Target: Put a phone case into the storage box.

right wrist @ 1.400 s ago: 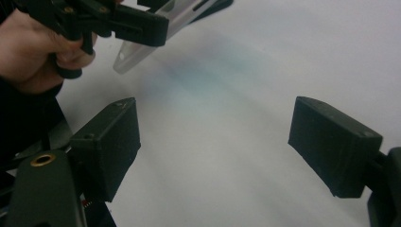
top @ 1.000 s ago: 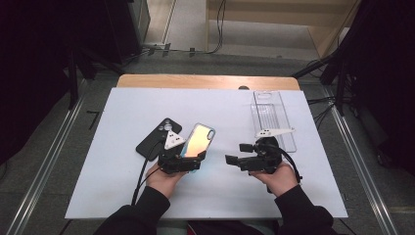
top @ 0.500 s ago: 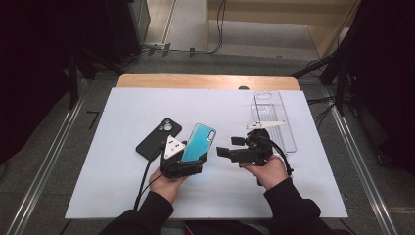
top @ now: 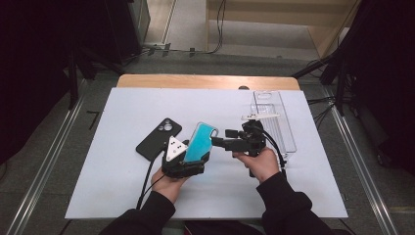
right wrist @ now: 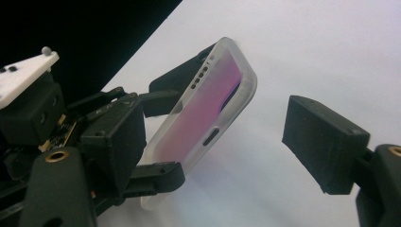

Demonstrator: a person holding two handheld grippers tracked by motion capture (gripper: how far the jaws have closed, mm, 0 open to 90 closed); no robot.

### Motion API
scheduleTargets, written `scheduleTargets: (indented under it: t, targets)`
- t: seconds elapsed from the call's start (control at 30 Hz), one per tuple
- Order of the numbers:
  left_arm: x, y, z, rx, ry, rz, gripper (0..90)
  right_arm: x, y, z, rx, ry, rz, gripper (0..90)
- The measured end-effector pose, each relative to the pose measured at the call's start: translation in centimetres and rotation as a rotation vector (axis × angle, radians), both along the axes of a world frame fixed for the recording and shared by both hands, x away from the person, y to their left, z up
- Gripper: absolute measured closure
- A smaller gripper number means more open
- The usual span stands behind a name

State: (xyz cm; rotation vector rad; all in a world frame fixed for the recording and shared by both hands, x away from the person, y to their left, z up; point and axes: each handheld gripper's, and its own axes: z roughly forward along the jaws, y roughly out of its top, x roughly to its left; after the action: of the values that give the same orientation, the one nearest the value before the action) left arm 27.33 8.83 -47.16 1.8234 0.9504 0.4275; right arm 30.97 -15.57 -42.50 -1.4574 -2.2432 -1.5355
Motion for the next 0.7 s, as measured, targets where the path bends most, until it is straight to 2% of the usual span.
scheduleTargets:
  t: [0.13, 0.27, 0.43, 0.53, 0.57, 0.6, 0.63, 0.7]
  targets:
    - [0.0, 0.0, 0.0, -0.019, 0.006, -0.002, 17.2, 0.6, 0.2, -0.3, 0.018, 0.022, -0.001, 24.7]
    - [0.0, 0.0, 0.0, -0.03, 0.02, -0.003, 17.1, 1.2, 0.8, -0.6, 0.0, 0.031, 0.007, 28.2]
    - [-0.1, -0.2, 0.1, -0.045, 0.039, -0.005, 17.1, 1.9, 1.1, -0.8, 0.041, 0.061, 0.0, 34.3]
    - [-0.2, -0.3, 0.2, -0.051, 0.06, -0.004, 17.1, 2.4, 1.2, -0.9, 0.071, 0.104, 0.007, 40.6]
    - [-0.2, -0.3, 0.2, -0.051, 0.06, -0.004, 17.1, 2.5, 1.3, -1.0, 0.068, 0.121, 0.007, 43.0]
    - [-0.1, -0.3, 0.2, -0.063, 0.08, -0.001, 17.1, 2.7, 1.4, -1.0, 0.062, 0.127, 0.004, 44.7]
    - [-0.1, -0.3, 0.2, -0.063, 0.08, -0.001, 17.1, 2.7, 1.4, -1.0, 0.062, 0.127, 0.004, 44.7]
    - [-0.2, -0.3, 0.3, -0.066, 0.087, -0.001, 17.1, 2.9, 1.5, -1.2, 0.063, 0.13, -0.01, 53.9]
